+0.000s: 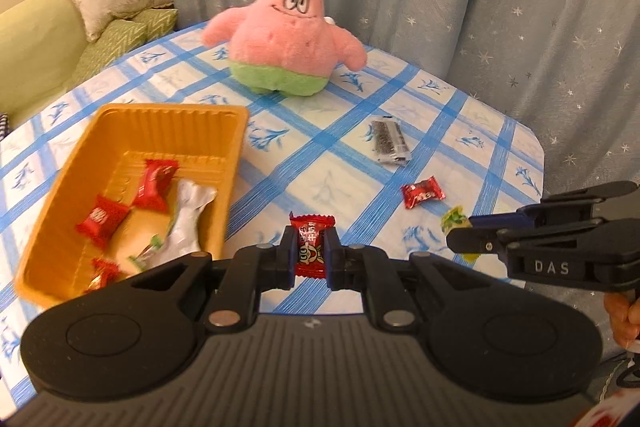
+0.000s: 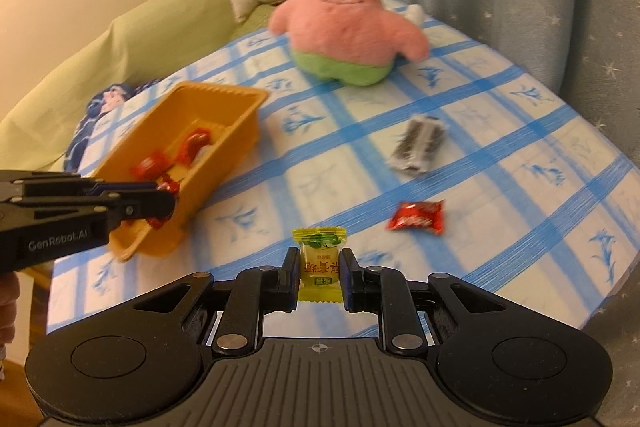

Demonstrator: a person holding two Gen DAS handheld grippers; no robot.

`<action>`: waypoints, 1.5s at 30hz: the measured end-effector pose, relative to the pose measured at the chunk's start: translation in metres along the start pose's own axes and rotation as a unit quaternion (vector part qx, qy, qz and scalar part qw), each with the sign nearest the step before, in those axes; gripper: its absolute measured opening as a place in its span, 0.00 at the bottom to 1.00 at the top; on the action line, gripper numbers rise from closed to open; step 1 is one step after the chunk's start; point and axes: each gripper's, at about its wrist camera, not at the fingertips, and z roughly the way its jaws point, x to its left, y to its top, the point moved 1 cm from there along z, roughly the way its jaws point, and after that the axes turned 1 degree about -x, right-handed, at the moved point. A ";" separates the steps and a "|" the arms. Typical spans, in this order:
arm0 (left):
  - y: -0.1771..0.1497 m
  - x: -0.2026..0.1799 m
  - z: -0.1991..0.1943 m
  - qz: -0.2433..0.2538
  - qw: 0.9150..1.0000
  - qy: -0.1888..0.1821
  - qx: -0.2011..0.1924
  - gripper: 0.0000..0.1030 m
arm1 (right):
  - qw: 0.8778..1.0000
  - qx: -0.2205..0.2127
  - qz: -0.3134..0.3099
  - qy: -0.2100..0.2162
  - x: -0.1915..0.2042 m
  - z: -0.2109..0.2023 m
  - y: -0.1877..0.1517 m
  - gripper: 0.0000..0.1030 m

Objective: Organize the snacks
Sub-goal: 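Carry the red candy and yellow candy over the orange tray with both tools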

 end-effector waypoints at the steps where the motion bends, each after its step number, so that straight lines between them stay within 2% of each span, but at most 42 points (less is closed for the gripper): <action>1: -0.003 0.004 -0.005 -0.002 1.000 0.003 -0.001 0.11 | 1.000 0.001 -0.003 0.003 0.006 -0.001 -0.002 0.20; 13: -0.039 0.051 -0.049 -0.030 0.999 0.028 -0.006 0.11 | 0.999 0.010 -0.039 0.034 0.074 -0.001 -0.020 0.20; 23: -0.053 0.092 -0.072 -0.044 0.998 0.048 -0.017 0.11 | 0.997 0.008 -0.058 0.047 0.120 0.007 -0.023 0.20; 36: -0.051 0.136 -0.081 -0.050 0.996 0.074 -0.030 0.11 | 0.995 -0.003 -0.081 0.066 0.166 0.023 -0.007 0.20; 45: -0.040 0.163 -0.064 -0.054 0.995 0.085 -0.028 0.11 | 0.994 -0.019 -0.071 0.080 0.178 0.046 0.016 0.20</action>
